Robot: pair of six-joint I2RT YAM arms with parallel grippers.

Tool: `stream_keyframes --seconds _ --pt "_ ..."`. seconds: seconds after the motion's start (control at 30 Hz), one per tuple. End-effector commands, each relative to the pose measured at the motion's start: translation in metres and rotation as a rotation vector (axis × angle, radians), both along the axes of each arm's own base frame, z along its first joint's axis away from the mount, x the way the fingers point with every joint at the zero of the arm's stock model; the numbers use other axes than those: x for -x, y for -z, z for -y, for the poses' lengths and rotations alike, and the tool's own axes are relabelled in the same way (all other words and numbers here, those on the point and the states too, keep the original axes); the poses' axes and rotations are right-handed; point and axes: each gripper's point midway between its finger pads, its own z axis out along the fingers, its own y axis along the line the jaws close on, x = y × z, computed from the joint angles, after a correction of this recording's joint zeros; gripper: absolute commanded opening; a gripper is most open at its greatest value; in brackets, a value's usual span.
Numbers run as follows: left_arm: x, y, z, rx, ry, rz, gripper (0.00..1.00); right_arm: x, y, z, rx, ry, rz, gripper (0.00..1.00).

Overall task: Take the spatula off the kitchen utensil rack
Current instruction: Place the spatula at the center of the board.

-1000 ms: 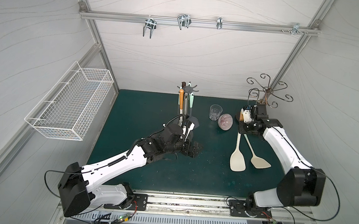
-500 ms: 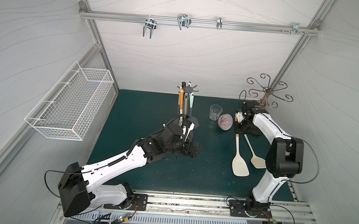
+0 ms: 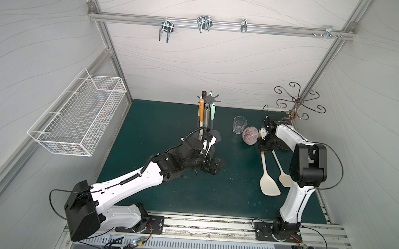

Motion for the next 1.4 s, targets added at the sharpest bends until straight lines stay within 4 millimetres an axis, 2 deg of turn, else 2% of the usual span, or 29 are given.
stream_keyframes --seconds 0.0,0.27,0.77,1.2,1.27,1.37 --pt "-0.006 -0.023 0.005 0.035 0.002 0.060 1.00 -0.001 0.011 0.009 0.008 0.020 -0.024 0.00" --pt "-0.009 -0.018 0.007 0.022 -0.001 0.057 1.00 -0.004 0.022 0.016 -0.005 0.036 -0.032 0.00" --pt "-0.014 -0.014 0.009 0.008 -0.004 0.050 1.00 -0.020 0.043 0.015 -0.005 0.036 -0.065 0.00" --pt "-0.015 -0.016 0.004 0.004 -0.016 0.051 1.00 -0.031 0.044 0.013 -0.015 0.048 -0.038 0.00" --pt "-0.015 -0.016 0.003 0.002 -0.019 0.052 1.00 -0.033 0.043 0.012 -0.018 0.048 -0.031 0.07" --pt "-0.015 -0.016 0.002 0.001 -0.024 0.051 1.00 -0.036 0.041 0.013 -0.017 0.047 -0.024 0.09"
